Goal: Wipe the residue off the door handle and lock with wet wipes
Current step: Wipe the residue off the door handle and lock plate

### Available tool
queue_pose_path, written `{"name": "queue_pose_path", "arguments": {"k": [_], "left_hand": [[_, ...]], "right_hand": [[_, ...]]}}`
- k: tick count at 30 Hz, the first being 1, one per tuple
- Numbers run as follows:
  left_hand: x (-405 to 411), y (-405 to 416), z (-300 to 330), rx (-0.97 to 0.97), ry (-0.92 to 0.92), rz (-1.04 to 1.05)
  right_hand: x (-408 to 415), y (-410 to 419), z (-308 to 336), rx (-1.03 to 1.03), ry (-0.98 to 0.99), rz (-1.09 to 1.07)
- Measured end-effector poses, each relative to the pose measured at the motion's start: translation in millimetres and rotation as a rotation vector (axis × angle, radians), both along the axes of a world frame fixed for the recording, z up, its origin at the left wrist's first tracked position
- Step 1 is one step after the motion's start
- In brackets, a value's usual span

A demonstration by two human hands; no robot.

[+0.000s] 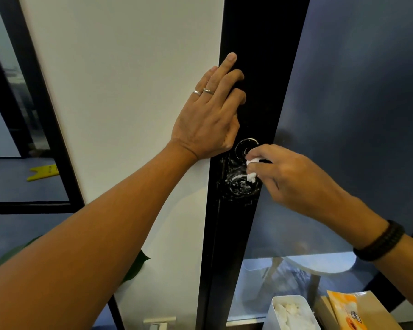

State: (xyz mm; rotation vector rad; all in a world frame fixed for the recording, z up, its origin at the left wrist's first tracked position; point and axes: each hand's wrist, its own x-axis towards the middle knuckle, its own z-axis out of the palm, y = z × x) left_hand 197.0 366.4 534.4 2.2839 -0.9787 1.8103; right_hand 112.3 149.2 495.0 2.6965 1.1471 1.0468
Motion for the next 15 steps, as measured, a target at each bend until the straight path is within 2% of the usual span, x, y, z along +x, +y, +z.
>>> {"name": "queue_pose_path", "arguments": {"k": [9, 15], "left_hand": [[0.9, -0.4, -0.6, 0.008, -0.001, 0.0], [0.5, -1.2, -0.8, 0.003, -0.005, 0.008]], "right_hand": [[0.9, -23.3, -23.1, -0.019, -0.179, -0.013], [-3.7, -66.7, -42.6, 0.162, -0.185, -0.122]]}}
